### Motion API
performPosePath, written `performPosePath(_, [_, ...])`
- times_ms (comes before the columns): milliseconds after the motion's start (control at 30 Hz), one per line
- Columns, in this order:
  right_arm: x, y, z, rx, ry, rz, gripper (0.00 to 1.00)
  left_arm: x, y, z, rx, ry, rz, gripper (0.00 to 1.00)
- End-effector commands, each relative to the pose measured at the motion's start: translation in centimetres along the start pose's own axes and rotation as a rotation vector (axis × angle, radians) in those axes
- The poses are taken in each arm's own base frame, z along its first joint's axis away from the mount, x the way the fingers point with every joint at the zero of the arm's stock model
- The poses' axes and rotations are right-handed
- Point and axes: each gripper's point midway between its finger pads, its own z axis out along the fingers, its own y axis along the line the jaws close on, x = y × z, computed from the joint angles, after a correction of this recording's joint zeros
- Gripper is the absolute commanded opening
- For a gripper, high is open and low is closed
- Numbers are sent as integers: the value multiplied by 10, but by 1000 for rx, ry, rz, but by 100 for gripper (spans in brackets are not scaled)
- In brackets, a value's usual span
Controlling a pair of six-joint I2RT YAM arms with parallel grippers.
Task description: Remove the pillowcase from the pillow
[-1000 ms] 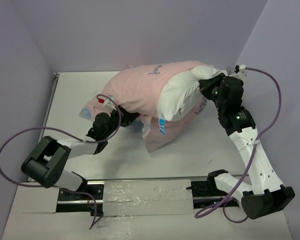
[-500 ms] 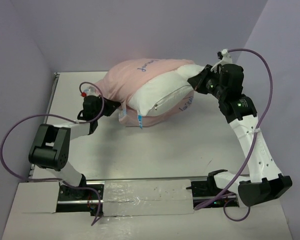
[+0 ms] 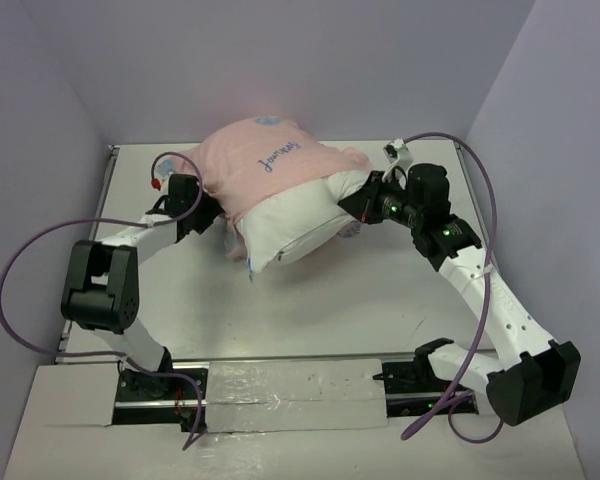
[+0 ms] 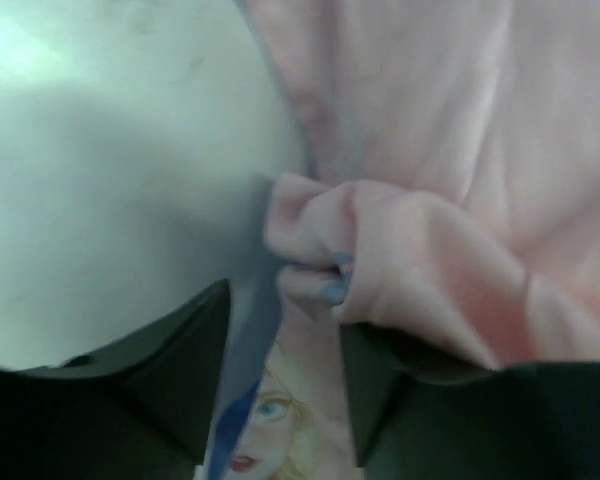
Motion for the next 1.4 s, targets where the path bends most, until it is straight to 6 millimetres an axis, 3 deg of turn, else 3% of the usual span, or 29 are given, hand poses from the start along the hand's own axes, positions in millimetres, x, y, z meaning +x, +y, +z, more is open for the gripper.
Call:
performPosePath(0, [-48,23,-19,-43,-218,-97,0,-14,-17,-56,-107,-114,184,59])
performPosePath(33, [-49,21,-20,-25,-223,-88,0,-24,-21,-75,-135,-180,211,92])
performPosePath(67, [-51,17,-21,-1,-234,-77,0,-19,-24,-87,-144,-180,259,99])
performPosePath(100, [-50,17,-21,2,-229,-68,0,-8,-39,-101,-125,-180,294,99])
performPosePath(133, [-48,15,-20,7,-226,-58,0,-1,-32,-114,-169,-168,322,99])
performPosePath(300, [-41,6,-6,25,-192,-7,0,16,-71,-188,10,-203,421,99])
performPosePath(333, [-39,4,-3,29,-183,8,0,15,-83,-207,90,-208,427,99])
performPosePath(467, [-34,10,6,1,-160,30,0,46,-153,-272,530,-150,564,99])
performPosePath(500, [-35,12,6,-1,-157,33,0,69,-170,-294,658,-89,616,99])
performPosePath(567, [-33,15,8,-12,-151,33,0,84,-187,-313,755,-82,707,99])
performPosePath(600, [-31,18,9,-18,-145,37,0,98,-199,-333,822,-65,746,99])
performPosePath(667, [-30,20,8,-13,-144,40,0,119,-209,-332,837,-62,848,99])
performPosePath(700, [-29,22,9,-16,-142,49,0,135,-216,-345,875,-47,889,99])
performPosePath(733, [-30,22,8,-15,-145,52,0,140,-218,-332,818,-71,916,99])
performPosePath(800, [-28,27,8,-32,-136,64,0,146,-220,-327,748,-109,979,99])
performPosePath(833, [-28,30,7,-39,-136,65,0,141,-216,-306,628,-170,1003,99])
performPosePath(900, [-28,35,5,-54,-133,75,0,144,-213,-291,552,-195,1075,99])
performPosePath(967, [-27,37,3,-59,-125,85,0,152,-201,-264,452,-210,1176,99])
performPosePath(1067, [-30,42,-1,-66,-126,94,0,149,-190,-243,355,-258,1214,99])
performPosePath(1167, [-28,57,-7,-133,-101,99,0,135,-187,-231,251,-352,1203,99])
performPosePath(1267, [-24,76,-16,-223,-63,95,0,141,-178,-205,112,-391,1279,99])
performPosePath(1300, [-24,76,-16,-224,-64,96,0,137,-179,-206,98,-409,1270,99])
performPosePath(1367, [-23,87,-20,-280,-45,89,0,142,-175,-193,44,-416,1298,76])
